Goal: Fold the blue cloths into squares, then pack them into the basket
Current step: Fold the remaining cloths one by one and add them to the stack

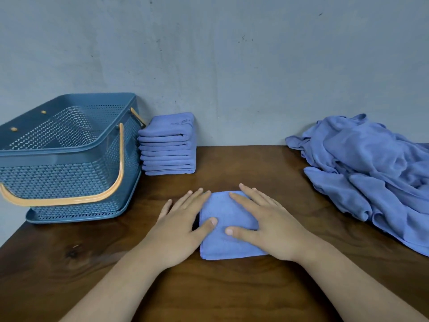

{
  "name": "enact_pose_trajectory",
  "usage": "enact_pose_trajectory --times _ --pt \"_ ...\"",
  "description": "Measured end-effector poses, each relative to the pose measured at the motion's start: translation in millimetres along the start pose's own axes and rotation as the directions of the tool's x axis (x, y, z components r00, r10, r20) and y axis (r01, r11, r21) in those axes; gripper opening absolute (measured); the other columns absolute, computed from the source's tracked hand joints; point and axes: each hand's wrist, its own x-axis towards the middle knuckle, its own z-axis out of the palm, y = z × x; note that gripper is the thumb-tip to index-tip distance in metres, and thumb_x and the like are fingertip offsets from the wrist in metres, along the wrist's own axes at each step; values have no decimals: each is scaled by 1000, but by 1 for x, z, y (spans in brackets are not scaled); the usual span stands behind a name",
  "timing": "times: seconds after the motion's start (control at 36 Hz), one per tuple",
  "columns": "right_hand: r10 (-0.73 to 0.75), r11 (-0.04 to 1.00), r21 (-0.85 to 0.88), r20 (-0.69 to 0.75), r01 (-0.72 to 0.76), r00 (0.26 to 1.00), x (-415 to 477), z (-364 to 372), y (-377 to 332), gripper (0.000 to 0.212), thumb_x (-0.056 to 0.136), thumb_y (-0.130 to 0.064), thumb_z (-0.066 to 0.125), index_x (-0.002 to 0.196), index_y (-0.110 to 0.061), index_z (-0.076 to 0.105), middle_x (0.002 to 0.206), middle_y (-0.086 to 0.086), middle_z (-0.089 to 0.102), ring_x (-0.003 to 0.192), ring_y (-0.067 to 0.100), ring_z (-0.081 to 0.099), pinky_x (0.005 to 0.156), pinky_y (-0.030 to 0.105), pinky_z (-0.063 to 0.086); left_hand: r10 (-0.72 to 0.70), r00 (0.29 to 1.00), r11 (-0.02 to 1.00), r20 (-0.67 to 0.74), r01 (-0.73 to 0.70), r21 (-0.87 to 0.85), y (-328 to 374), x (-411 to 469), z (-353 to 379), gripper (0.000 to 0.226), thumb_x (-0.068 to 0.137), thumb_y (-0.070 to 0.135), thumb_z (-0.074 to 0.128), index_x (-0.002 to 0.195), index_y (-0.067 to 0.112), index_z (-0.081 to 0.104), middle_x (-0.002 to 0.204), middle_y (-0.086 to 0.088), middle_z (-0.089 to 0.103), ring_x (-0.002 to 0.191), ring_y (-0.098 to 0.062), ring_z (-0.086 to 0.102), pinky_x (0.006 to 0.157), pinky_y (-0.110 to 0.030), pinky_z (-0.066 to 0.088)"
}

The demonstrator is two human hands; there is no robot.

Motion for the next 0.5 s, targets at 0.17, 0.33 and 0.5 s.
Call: enact_pose_trajectory --times 0.17,0.33,0.5 --pt "319 930 -56 -372 -364 872 0 -5 10 55 90 -81 44 122 -40 62 131 -24 54 131 9 43 100 36 37 -146 941 971 -304 77 -225 2 2 -2 57 103 61 44 156 38 39 155 23 41 147 2 29 127 -40 27" --pt "349 937 106 -328 -333 878 6 -1 5 30 89 -69 61 97 -41 62 114 -28 57 122 5 45 97 34 30 -103 980 995 -173 104 -2 6 3 11 90 94 80 41 167 34 15 172 18 19 160 -3 2 132 -43 6" --pt "293 864 495 -337 -96 894 4 3 1 18 96 -39 71 103 -37 54 91 -9 72 86 10 69 81 45 59 -137 975 985 -173 115 -129 6 3 8 102 90 79 54 168 31 10 171 15 23 160 -7 10 132 -41 12"
